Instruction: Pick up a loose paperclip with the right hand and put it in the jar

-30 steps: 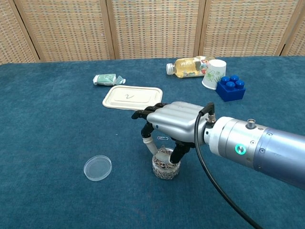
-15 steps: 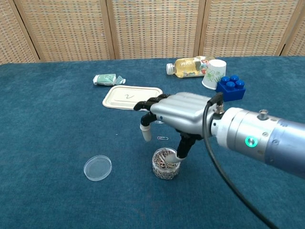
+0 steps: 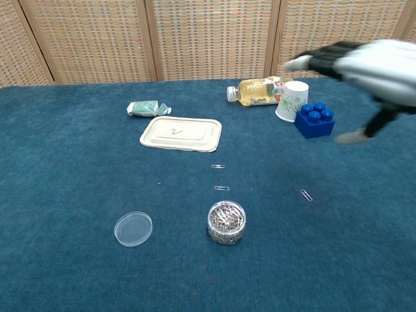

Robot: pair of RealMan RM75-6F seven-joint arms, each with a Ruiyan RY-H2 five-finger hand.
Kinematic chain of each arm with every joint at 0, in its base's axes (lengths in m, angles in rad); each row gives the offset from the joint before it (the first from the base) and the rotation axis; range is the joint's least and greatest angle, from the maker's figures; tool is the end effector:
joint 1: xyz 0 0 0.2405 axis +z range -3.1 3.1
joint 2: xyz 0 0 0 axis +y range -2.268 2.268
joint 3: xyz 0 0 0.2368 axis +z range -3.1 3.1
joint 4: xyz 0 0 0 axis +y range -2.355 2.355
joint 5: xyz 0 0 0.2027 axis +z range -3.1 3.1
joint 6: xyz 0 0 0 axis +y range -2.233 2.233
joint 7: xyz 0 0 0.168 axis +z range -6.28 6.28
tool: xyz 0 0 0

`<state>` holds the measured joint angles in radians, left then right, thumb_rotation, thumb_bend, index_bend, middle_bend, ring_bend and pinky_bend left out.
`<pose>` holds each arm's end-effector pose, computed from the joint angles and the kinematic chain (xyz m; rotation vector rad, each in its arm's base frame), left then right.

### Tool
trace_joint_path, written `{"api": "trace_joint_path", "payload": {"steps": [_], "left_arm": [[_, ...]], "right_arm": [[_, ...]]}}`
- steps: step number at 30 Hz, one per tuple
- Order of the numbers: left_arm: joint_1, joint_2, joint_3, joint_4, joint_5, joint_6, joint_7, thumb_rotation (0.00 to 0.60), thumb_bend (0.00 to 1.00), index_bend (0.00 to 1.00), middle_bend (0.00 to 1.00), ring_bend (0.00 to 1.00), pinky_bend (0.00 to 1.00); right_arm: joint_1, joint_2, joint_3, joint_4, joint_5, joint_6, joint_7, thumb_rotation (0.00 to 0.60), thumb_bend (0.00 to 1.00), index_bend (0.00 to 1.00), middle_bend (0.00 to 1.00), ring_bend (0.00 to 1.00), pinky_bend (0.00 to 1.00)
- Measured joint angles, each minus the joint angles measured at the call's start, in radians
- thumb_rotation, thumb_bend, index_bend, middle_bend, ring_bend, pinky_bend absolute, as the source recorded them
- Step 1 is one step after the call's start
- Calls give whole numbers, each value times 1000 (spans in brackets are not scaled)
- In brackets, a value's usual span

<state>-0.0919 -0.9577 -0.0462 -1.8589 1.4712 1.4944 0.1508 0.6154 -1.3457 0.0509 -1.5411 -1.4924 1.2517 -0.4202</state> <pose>-0.2564 0.2006 0.1843 -1.3984 -0.8578 -0.8550 -0.1502 -0.3166 0.0576 1.8769 -0.4026 0.9496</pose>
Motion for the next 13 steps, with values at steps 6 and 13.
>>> {"api": "trace_joint_path", "payload": {"steps": [6,13], "left_arm": [[11,-5,11,-8,16,11,18,600,0,0,0,0,0],[26,-9,21,-12,34,29,24,600,0,0,0,0,0]], "right_arm": [[-158,80,-46,32,-7,158,88,600,0,0,0,0,0],[-260,136,-81,28,-40,243,129,600,0,0,0,0,0]]}}
